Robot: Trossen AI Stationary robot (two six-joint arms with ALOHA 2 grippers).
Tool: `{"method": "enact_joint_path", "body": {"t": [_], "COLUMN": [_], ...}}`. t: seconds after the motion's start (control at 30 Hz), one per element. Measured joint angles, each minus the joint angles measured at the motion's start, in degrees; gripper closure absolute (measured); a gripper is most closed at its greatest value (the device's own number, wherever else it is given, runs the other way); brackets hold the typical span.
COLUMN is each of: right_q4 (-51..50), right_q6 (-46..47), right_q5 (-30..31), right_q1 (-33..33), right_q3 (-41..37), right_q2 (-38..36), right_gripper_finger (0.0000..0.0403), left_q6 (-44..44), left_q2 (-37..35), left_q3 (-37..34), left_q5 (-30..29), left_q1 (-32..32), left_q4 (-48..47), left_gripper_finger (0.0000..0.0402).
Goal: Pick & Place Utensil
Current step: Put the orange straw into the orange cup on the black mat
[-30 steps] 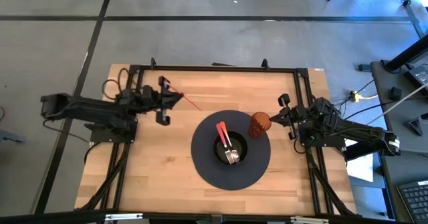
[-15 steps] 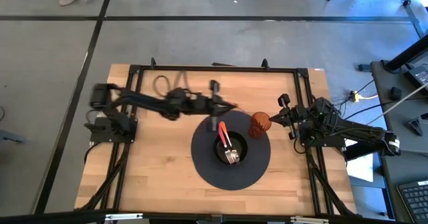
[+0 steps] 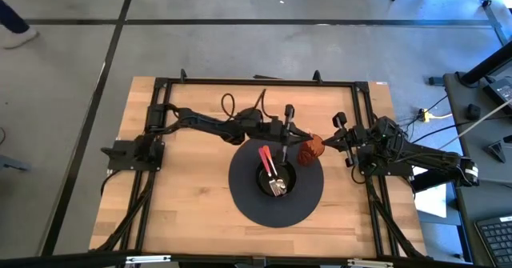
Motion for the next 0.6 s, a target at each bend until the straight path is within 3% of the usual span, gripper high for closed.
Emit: {"method": "enact_joint_path", "body": {"t": [0.27,0.6], "right_q4": [0.06,0.44], "right_q6": [-0.92,0.20], "right_q5": [-0.01,-0.01], "right_q1": [0.00,0.00], "right_q3": [0.00,0.00], "right_q2": [0.00,-0.02], "right_gripper_finger": [0.0397,0.0397], "left_q6": [1.97,-2.98], "left_q2": [0.53,4.22], "left_q3": [0.07,0.05], "left_q5": [-0.56,-1.17], "left_q1": [0.44,2.19], "left_q4": [-6.96,-7.33], "left_gripper_finger": [0.0399,0.0398]}}
